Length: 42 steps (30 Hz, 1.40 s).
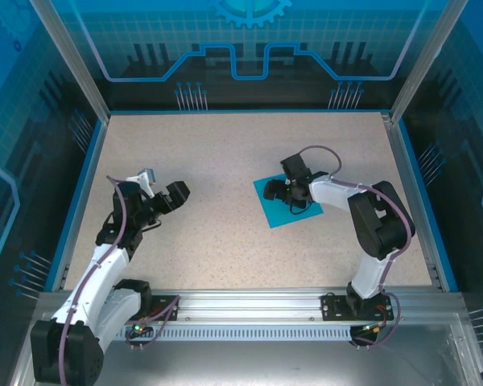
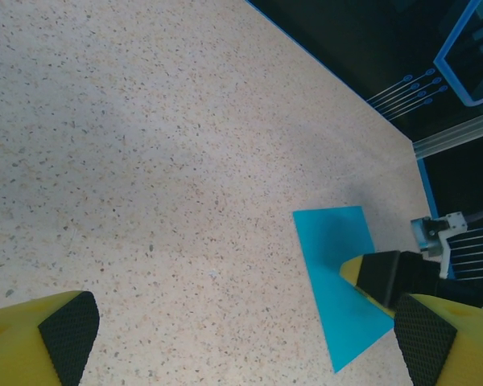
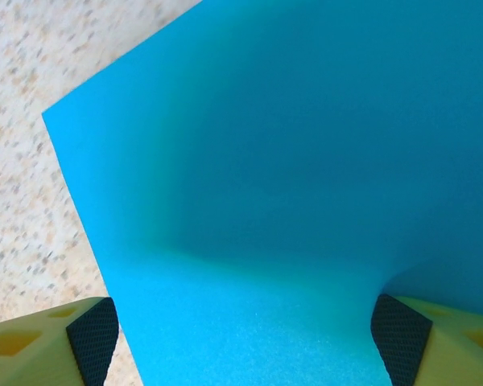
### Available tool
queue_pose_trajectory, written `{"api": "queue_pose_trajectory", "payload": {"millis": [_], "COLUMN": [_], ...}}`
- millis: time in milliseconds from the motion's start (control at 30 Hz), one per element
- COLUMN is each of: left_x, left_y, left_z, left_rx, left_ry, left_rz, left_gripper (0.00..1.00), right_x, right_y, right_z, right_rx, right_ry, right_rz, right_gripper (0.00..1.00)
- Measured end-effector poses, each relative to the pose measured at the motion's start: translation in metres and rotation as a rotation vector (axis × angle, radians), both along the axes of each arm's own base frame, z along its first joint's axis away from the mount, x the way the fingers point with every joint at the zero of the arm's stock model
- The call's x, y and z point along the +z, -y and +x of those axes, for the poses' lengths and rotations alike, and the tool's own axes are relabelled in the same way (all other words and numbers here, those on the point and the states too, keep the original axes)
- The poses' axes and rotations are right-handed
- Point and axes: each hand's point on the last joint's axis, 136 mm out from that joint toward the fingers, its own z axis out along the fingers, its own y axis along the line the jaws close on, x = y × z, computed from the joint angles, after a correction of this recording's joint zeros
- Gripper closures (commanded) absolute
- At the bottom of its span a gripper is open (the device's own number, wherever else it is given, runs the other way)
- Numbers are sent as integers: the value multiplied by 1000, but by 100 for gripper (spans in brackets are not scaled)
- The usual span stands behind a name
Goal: Fold a paper plane with a square sheet of paper (pick it up from the middle)
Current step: Move the square sheet of paper to the center of the table.
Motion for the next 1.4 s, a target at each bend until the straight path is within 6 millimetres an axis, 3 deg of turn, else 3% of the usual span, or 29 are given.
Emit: {"api": "queue_pose_trajectory", "payload": {"millis": [200, 400, 500, 633, 767, 900, 1167, 1400], "left_x": [-3, -5, -11, -22, -28, -31, -24, -20], "left_y": [1, 3, 3, 3, 3, 3, 6, 11], "left_z": [-9, -17, -17, -15, -13, -13, -15, -19], "left_rx": [-1, -9, -6, 5, 5, 0, -25, -59], "left_ry": [-4, -12, -19, -56, -76, -84, -58, -49], "left_rz": [-20, -29, -33, -50, -49, -41, -34, -49], "left_gripper": [1, 1, 1, 2, 1, 1, 2, 2], "right_x": [0, 3, 15, 30, 17, -4, 0, 4], "right_y": [-37, -37, -40, -60, -73, -70, -69, -80], "right_z": [-30, -46, -36, -8, 6, -2, -23, -27], "right_rx": [83, 122, 138, 166, 191, 199, 229, 279], "right_ry": [22, -38, -31, 12, -4, -52, -34, -34], "right_rz": [-40, -134, -164, -153, -150, -164, -150, -114], "right_gripper": [12, 12, 12, 15, 16, 16, 16, 19]}}
